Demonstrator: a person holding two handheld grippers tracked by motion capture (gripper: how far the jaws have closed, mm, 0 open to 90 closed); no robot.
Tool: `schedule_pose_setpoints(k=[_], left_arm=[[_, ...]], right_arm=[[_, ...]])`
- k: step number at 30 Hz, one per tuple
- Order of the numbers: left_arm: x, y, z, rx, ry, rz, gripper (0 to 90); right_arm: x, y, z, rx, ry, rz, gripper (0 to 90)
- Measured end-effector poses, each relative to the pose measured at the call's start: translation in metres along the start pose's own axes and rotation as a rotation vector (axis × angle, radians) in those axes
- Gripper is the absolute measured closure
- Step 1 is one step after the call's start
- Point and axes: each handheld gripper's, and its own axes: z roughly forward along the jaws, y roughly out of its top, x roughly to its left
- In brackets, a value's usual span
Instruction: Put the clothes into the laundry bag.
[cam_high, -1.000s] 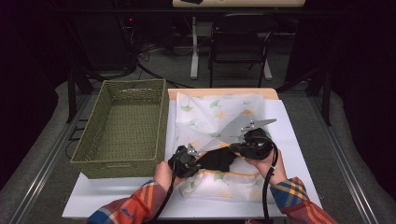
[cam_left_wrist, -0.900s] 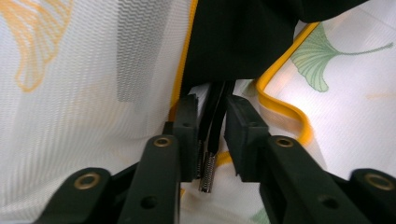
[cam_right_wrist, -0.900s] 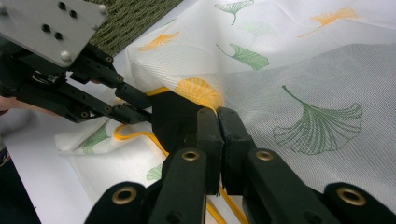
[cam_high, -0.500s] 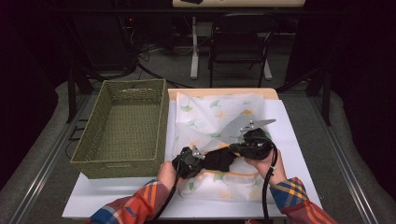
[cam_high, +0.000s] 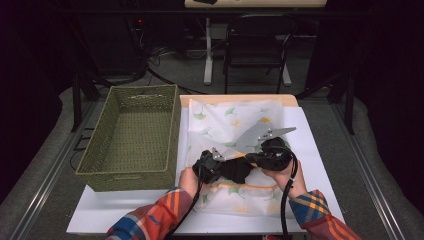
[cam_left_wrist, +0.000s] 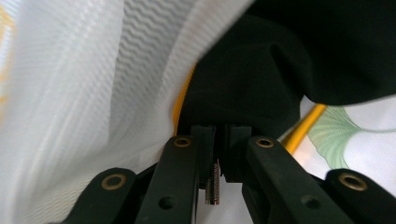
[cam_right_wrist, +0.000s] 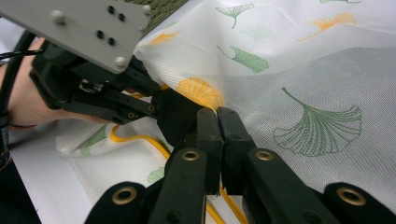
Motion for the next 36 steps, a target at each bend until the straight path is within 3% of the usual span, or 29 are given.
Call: schedule_pose_setpoints(k=[5,11,16,18,23,29,32,36], left_arm=[[-0.002,-0.002,-0.009,0.011,-0.029,0.020,71.5],[-0.006,-0.006,-0.037,-0.001,-0.060,0.044,52.6],[-0.006,-0.006,-0.058,-0.047,-0.011,0.064,42.3],[-0.005,-0.005,-0.065,-0.076,0.023,0.051,39.6],[-0.002,0.001,-0.065,-0.091,0.085,0.044,33.1],[-0.001,0.004,-0.048,-0.074,0.100,0.035,36.9],[-0.003,0.006,-0.042,-0.063,0.117,0.045,44.2],[-0.002,0.007,-0.040,-0.078,0.117,0.055,61.0]], right_arm=[[-0.001,-0.001,0.000,0.002,0.000,-0.007,88.9],[0.000,0.000,-0.001,-0.001,-0.001,-0.005,88.9],[0.000,0.000,-0.001,0.003,-0.002,-0.004,88.9],[0.000,0.000,-0.001,0.002,-0.002,-0.003,88.8],[0.000,0.000,0.000,0.005,-0.001,-0.001,88.8],[0.000,0.000,0.000,0.004,0.000,-0.003,88.8],[-0.001,-0.001,0.000,0.005,0.001,-0.007,88.8],[0.000,-0.001,0.000,0.010,0.003,-0.004,88.8]])
